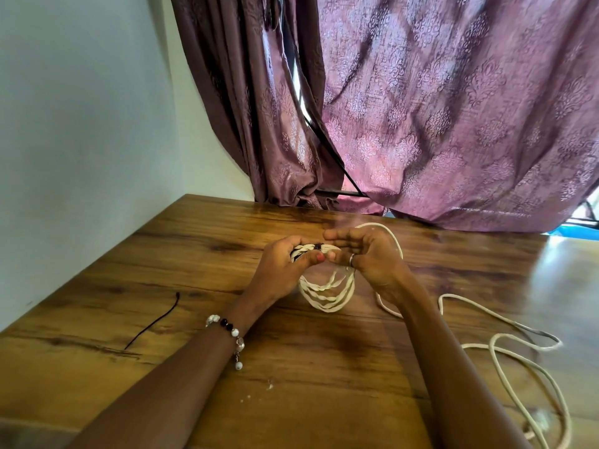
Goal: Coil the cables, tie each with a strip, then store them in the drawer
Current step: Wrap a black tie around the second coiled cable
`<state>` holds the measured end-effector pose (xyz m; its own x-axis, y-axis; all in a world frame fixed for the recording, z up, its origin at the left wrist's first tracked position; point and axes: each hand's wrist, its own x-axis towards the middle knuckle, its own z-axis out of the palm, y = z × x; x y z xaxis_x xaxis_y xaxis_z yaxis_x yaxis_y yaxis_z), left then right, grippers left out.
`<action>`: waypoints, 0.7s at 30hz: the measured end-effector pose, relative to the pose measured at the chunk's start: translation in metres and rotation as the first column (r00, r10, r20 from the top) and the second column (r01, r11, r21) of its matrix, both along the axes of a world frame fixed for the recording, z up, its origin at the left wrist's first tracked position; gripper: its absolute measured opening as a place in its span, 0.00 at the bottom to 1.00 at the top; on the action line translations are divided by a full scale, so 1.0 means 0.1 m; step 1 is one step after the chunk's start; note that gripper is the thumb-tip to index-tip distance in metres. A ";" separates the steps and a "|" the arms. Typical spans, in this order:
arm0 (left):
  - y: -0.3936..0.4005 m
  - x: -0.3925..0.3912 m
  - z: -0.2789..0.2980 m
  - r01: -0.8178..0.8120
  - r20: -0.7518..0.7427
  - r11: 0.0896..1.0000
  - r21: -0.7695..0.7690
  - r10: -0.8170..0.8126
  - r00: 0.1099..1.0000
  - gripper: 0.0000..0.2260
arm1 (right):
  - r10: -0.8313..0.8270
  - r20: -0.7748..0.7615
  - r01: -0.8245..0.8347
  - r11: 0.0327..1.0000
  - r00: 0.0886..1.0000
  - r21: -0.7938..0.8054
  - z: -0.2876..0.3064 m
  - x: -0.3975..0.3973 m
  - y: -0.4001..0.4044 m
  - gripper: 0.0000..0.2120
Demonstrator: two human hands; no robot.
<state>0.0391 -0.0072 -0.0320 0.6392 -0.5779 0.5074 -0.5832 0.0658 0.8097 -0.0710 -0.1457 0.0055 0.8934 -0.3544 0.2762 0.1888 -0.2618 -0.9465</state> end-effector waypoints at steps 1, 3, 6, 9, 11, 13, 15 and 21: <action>0.01 0.00 0.01 -0.010 0.017 1.000 0.000 0.010 1.000 0.07 | 0.007 -0.010 -0.007 1.000 1.000 0.002 0.00 -0.01 -0.01 0.17; 0.01 0.00 0.02 -0.021 0.047 1.000 0.008 0.021 0.999 0.07 | -0.011 -0.017 0.011 1.000 1.000 0.005 -0.01 -0.02 -0.02 0.17; 0.02 0.01 0.03 -0.017 0.060 1.000 0.008 0.016 0.998 0.07 | -0.025 -0.019 0.024 0.999 1.000 -0.030 -0.05 -0.01 0.00 0.14; 0.04 0.03 0.03 -0.013 0.101 1.000 0.004 0.012 0.995 0.08 | -0.020 0.016 0.022 0.996 1.000 -0.089 -0.09 0.01 0.01 0.13; 0.04 0.02 0.03 0.002 0.124 1.000 -0.015 0.000 0.992 0.11 | -0.041 0.050 0.046 0.992 0.998 -0.119 -0.11 0.02 0.01 0.13; 0.03 0.03 0.02 0.003 0.132 1.000 -0.022 0.000 0.991 0.15 | -0.046 0.070 0.053 0.992 0.997 -0.112 -0.12 0.02 0.01 0.13; 0.03 0.05 0.00 0.001 0.125 1.000 -0.029 0.003 0.992 0.16 | -0.033 0.078 0.040 0.995 0.996 -0.089 -0.14 0.03 0.01 0.13; 0.03 0.02 0.01 0.000 0.079 0.997 -0.077 0.006 0.997 0.15 | -0.016 0.092 0.007 0.995 0.996 0.098 -0.20 0.08 0.01 0.14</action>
